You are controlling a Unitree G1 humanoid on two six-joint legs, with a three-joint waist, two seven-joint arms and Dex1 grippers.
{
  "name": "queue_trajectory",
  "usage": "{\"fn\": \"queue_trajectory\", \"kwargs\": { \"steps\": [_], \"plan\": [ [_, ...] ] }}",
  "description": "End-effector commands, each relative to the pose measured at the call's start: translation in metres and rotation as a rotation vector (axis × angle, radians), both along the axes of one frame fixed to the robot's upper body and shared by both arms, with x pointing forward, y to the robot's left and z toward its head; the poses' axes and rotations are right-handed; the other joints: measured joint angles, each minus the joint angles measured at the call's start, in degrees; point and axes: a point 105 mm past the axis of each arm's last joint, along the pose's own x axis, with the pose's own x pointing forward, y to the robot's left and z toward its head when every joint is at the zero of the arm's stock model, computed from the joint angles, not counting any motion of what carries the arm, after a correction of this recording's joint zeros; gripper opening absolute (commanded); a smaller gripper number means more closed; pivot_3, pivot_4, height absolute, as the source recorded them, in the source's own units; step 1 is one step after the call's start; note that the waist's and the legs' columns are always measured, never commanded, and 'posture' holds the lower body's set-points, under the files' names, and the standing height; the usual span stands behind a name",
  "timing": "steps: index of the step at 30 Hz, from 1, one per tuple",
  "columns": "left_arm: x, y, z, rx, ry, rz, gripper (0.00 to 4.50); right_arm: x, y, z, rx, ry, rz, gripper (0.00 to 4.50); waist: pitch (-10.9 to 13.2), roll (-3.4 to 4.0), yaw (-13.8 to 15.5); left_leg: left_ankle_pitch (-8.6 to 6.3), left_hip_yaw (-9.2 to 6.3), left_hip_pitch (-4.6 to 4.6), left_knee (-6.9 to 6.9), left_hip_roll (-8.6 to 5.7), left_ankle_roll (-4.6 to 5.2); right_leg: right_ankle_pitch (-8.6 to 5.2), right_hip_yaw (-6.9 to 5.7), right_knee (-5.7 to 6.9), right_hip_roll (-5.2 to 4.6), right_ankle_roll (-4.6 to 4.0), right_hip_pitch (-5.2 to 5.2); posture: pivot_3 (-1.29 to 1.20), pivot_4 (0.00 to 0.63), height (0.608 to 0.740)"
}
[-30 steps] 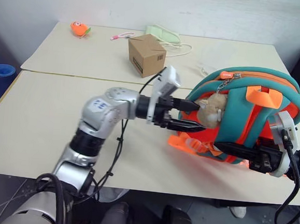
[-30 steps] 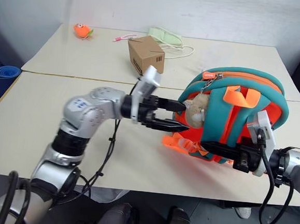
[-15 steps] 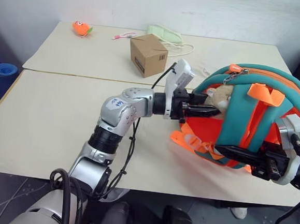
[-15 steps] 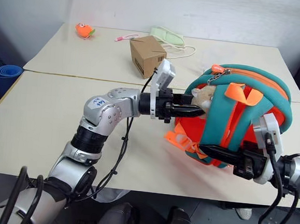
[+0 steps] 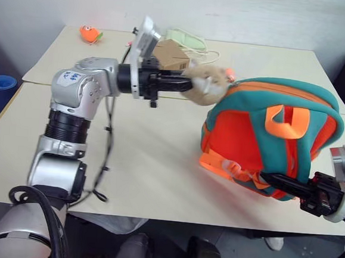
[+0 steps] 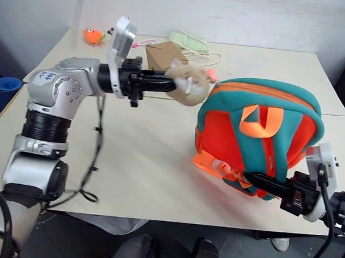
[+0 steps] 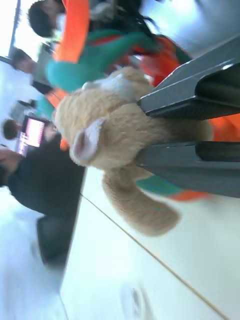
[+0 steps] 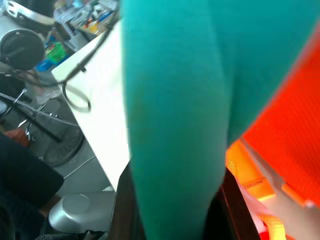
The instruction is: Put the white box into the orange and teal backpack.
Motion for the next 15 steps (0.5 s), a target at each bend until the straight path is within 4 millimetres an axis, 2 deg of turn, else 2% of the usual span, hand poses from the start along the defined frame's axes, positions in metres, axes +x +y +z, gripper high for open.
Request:
{"fn": "queue_trajectory", "kwargs": {
  "steps": [1,3,6,8,10,11,13,15],
  "plan": [
    [0.009,0.003,-0.055,0.27,-0.158,0.012,0.2,-0.001,-0.006,0.001,0.012,-0.026,-0.023,0.0,0.0,-0.03,0.3,-0.01,0.0,-0.01,0.0,0.0,0.01,0.0,0.01,-0.02,-0.01,0.0,0.0,0.0,0.15,0.74],
    [0.017,-0.011,-0.08,0.352,-0.254,0.042,0.2,0.0,-0.006,-0.001,0.012,-0.027,-0.026,0.0,0.0,-0.06,0.7,-0.01,0.0,-0.05,0.01,-0.01,0.01,0.0,0.05,-0.03,-0.04,0.0,-0.05,0.0,0.15,0.74],
    [0.025,-0.042,-0.092,0.321,-0.34,0.091,0.2,0.001,-0.008,-0.002,0.013,-0.026,-0.027,0.0,0.1,-0.12,1.1,-0.03,-0.03,-0.13,0.07,-0.05,0.06,0.01,0.07,-0.08,-0.17,0.01,-0.1,0.0,0.15,0.74],
    [0.018,-0.066,-0.101,0.307,-0.381,0.056,0.2,0.004,-0.011,-0.004,-0.001,-0.03,-0.04,0.0,0.1,-0.12,1.0,-0.1,-0.03,-0.14,0.08,-0.05,0.14,0.02,0.09,-0.22,-0.22,0.02,-0.11,0.0,0.15,0.74],
    [0.009,-0.078,-0.108,0.296,-0.369,0.019,0.2,0.01,-0.016,-0.007,-0.031,-0.042,-0.074,0.0,0.1,-0.12,0.9,-0.13,-0.02,-0.13,0.07,-0.05,0.14,0.03,0.1,-0.23,-0.23,0.03,-0.1,0.0,0.15,0.74],
    [0.007,-0.079,-0.109,0.279,-0.334,0.017,0.2,0.014,-0.019,-0.009,-0.044,-0.04,-0.099,0.0,0.1,-0.11,0.8,-0.14,-0.02,-0.13,0.07,-0.04,0.13,0.03,0.1,-0.21,-0.22,0.03,-0.1,0.0,0.15,0.74],
    [0.007,-0.07,-0.112,0.268,-0.276,0.033,0.92,0.021,-0.027,-0.012,-0.056,-0.014,-0.146,0.72,0.1,-0.11,0.5,-0.14,-0.01,-0.13,0.07,-0.04,0.13,0.03,0.09,-0.1,-0.21,0.03,-0.11,0.0,0.15,0.74],
    [0.006,-0.056,-0.112,0.265,-0.226,0.038,1.39,0.022,-0.035,-0.013,-0.061,0.011,-0.173,1.31,0.1,-0.1,0.4,-0.13,0.0,-0.12,0.07,-0.01,0.13,0.02,0.08,-0.02,-0.19,0.03,-0.13,0.0,0.15,0.74]
  ]
}}
